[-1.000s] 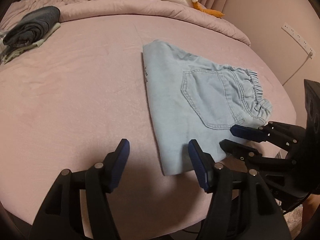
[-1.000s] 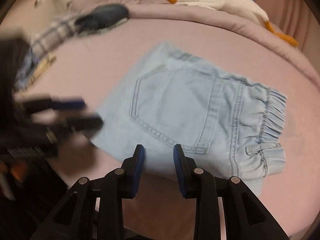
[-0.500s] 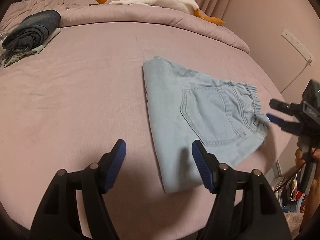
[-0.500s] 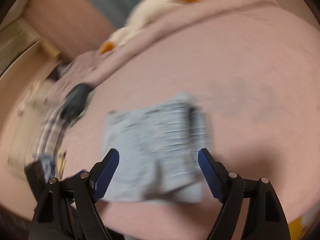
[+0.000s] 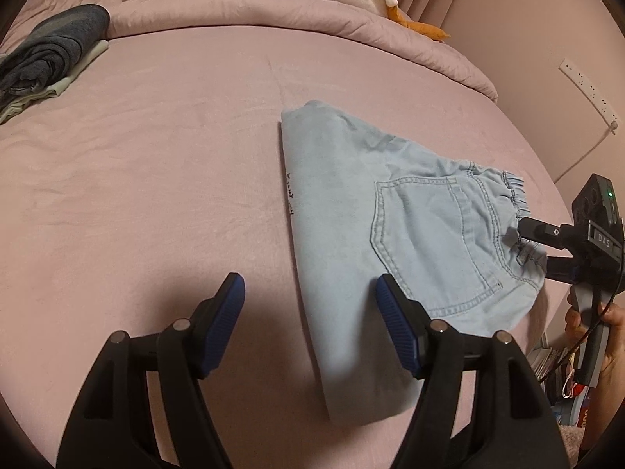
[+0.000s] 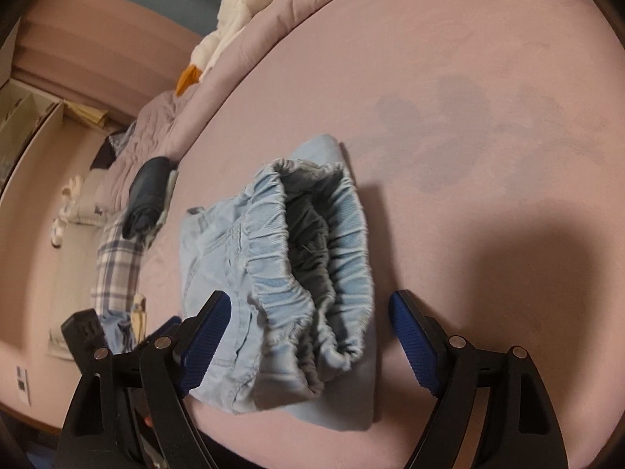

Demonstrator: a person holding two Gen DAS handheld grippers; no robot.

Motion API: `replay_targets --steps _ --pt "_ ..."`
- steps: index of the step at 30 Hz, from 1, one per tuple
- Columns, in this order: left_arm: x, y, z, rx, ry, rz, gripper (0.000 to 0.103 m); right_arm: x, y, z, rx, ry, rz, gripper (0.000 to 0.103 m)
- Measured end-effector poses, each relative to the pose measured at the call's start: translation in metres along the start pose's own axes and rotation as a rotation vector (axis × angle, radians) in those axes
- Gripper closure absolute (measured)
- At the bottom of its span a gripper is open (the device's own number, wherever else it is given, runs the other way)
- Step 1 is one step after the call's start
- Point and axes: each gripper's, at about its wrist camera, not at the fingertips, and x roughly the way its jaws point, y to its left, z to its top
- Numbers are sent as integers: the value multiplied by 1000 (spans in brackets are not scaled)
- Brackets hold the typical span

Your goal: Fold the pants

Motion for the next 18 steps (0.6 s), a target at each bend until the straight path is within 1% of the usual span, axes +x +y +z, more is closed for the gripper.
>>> replay_targets --steps 6,9,14,18 --pt "7 1 3 -3 15 -16 33 14 11 6 -48 36 -19 20" --pt "9 2 4 0 17 -20 33 21 18 6 -86 52 -45 17" --pt "12 3 5 3 21 -40 33 28 26 8 -124 58 -72 15" --pt "16 -4 8 18 30 -63 35 34 32 8 -167 63 -108 15"
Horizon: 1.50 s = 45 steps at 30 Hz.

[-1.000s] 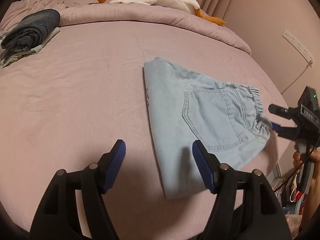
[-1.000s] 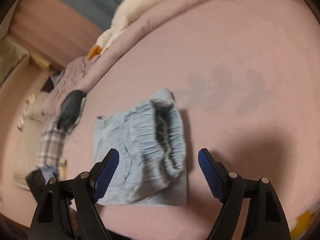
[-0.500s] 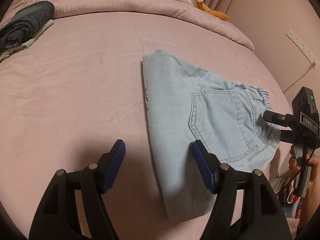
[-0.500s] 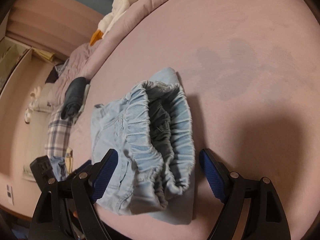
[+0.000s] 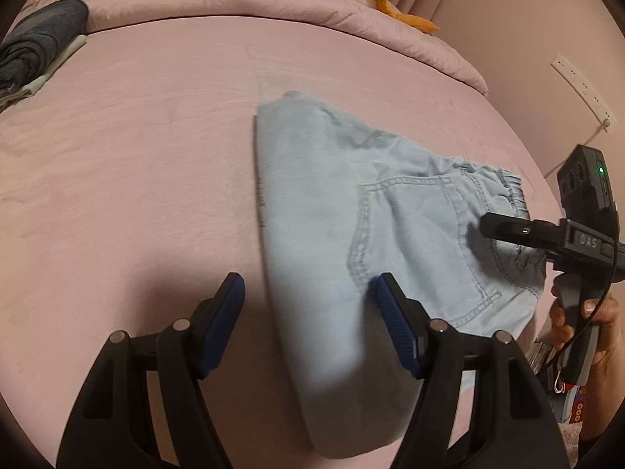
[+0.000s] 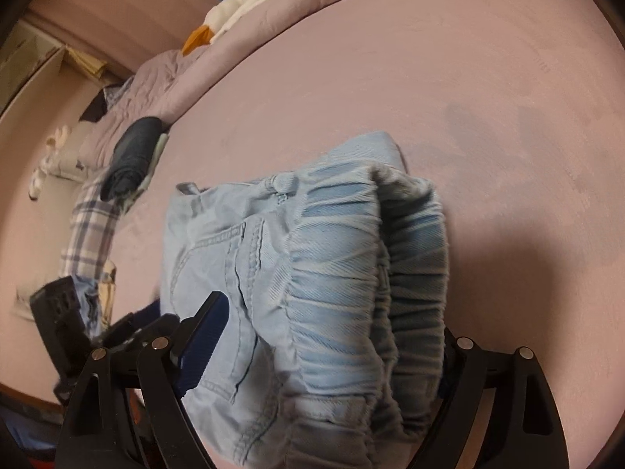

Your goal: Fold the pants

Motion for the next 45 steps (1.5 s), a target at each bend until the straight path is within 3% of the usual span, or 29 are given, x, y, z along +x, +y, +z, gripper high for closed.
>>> replay_targets --steps 8,11,13,16,26,45 --pt "8 -17 2 51 12 -12 35 -2 3 -3 -54 -16 -24 17" --pt "9 -18 3 55 8 -16 43 -5 8 -6 -82 -26 -18 27" --pt "8 -17 4 63 -1 -13 52 -7 7 -6 -87 -37 -24 41" --pt "5 -16 5 64 -15 -13 62 -14 4 -8 -80 -65 -22 54" --pt "-15 -19 7 52 -81 -19 84 -34 35 -17 -138 -152 -53 63" --pt "-87 -7 3 45 -231 66 85 -47 105 -18 -287 -239 14 64"
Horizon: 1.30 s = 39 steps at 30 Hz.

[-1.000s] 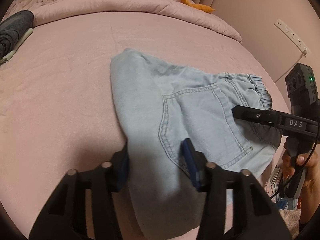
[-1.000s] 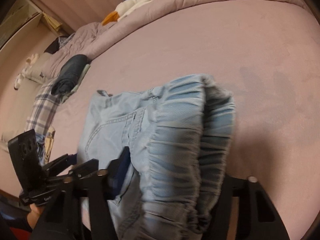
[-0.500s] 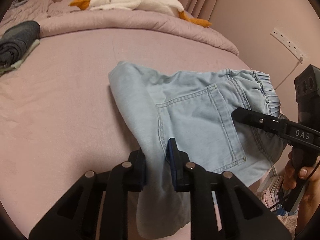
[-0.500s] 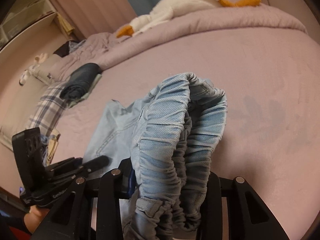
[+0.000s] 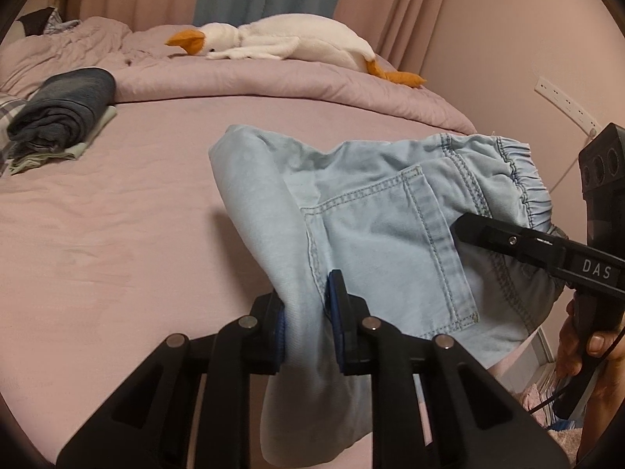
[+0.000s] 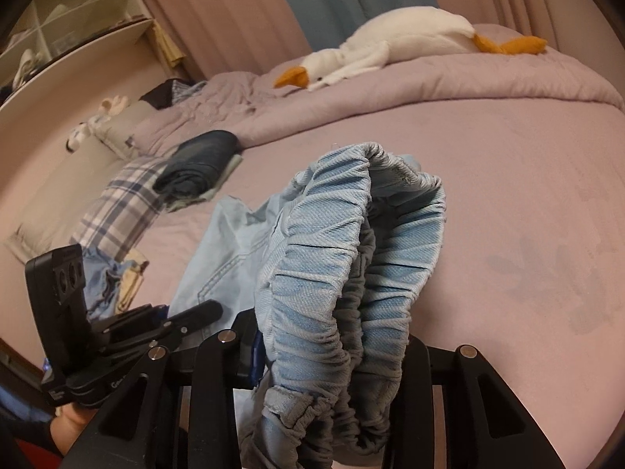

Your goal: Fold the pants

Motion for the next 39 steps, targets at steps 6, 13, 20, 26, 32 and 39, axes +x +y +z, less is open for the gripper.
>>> replay_targets --steps 6,13,20,26,32,39 --pt "-10 19 3 -34 -24 32 85 9 20 7 -36 -4 28 64" --pt "-15 43 10 -61 -41 70 85 26 40 17 -81 5 53 64" --pt "-11 66 20 -69 -51 106 85 46 55 29 -116 10 69 64" --pt "-3 83 35 -69 -59 127 85 61 62 40 -137 8 75 64" --pt "8 97 50 -65 -68 149 85 77 68 52 -151 0 75 64" --pt "21 110 65 -56 -72 169 85 95 71 66 -162 -7 77 64"
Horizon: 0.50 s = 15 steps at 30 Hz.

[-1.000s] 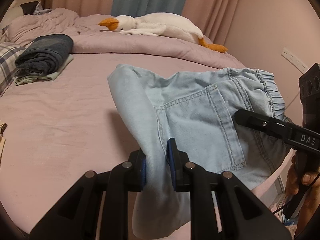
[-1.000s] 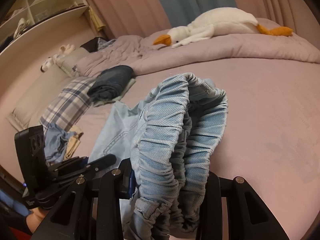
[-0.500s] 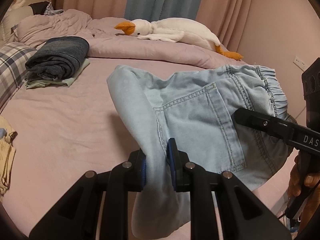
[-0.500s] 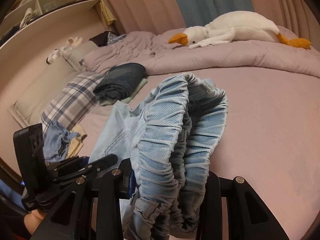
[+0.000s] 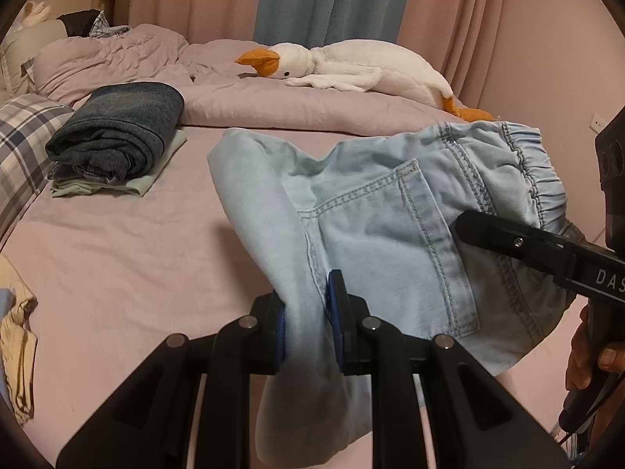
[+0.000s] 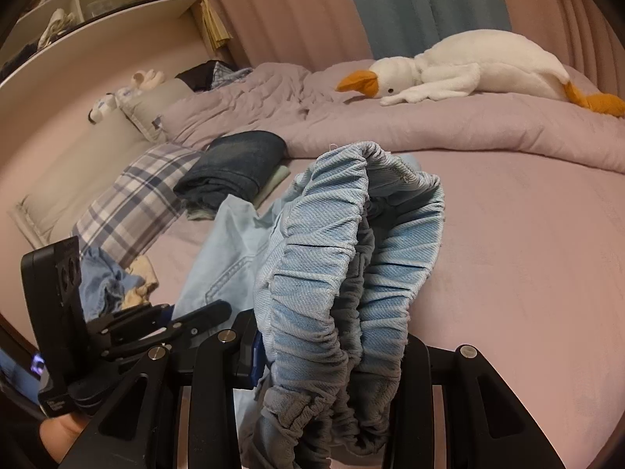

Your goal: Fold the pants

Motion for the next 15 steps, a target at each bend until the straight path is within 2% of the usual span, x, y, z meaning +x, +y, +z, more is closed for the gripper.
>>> replay_targets --steps 15 --pt "38 15 16 7 29 14 85 31 -11 15 5 18 -5 64"
